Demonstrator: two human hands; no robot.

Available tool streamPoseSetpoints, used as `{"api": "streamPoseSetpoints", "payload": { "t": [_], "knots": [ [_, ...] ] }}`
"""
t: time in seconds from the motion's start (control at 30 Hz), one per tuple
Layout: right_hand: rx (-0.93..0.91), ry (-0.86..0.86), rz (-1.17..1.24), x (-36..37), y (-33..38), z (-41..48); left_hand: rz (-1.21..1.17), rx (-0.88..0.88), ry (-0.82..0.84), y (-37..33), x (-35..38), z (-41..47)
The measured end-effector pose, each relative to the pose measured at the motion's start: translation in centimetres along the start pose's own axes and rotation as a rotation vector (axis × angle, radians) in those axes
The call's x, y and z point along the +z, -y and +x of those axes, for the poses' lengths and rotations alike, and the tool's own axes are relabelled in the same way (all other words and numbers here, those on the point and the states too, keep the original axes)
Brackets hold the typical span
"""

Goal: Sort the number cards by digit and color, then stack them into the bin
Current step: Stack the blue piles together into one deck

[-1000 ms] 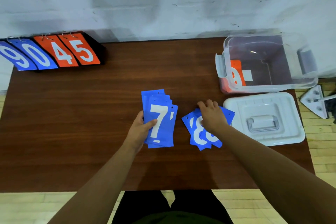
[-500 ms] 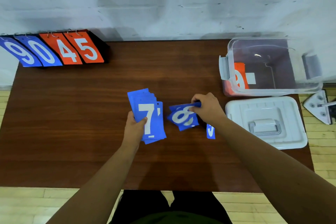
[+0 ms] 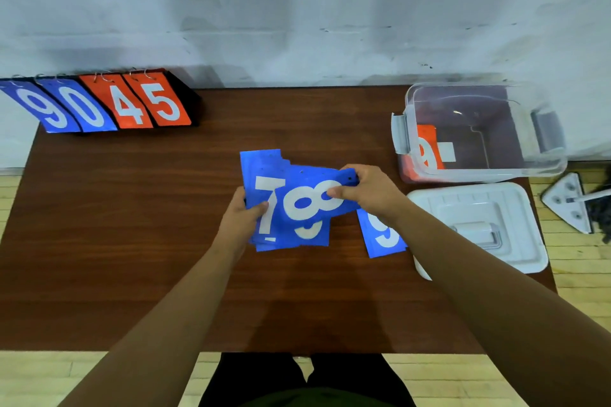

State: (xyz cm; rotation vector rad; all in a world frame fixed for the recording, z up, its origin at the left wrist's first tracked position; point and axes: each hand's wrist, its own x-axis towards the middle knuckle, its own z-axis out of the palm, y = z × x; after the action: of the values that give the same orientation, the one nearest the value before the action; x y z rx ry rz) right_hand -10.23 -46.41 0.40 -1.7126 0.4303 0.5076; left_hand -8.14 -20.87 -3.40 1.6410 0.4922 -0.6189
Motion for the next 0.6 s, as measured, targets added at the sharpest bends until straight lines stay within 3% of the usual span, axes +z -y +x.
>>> {"api": "streamPoseSetpoints", "payload": {
  "t": [0.13, 0.23, 0.43, 0.6],
  "knots": [
    [-0.017, -0.009, -0.154, 1.5, 0.6, 0.0, -0.146, -0.075, 0.228, -0.6, 0.6, -1.5],
    [-0.019, -0.094, -0.293, 2.6, 0.2, -0.2, -0.207, -0.088, 0.268, -0.6, 1.0, -2.5],
    [0.051, -0.377, -0.216, 3.5, -1.5, -0.9, -0.243, -0.108, 0.356, 0.0, 1.1, -3.5],
    [0.080, -0.420, -0.151, 2.9, -2.2, -1.4, -0.140, -0.068, 0.400, 0.4, 1.5, -3.4]
  ]
}}
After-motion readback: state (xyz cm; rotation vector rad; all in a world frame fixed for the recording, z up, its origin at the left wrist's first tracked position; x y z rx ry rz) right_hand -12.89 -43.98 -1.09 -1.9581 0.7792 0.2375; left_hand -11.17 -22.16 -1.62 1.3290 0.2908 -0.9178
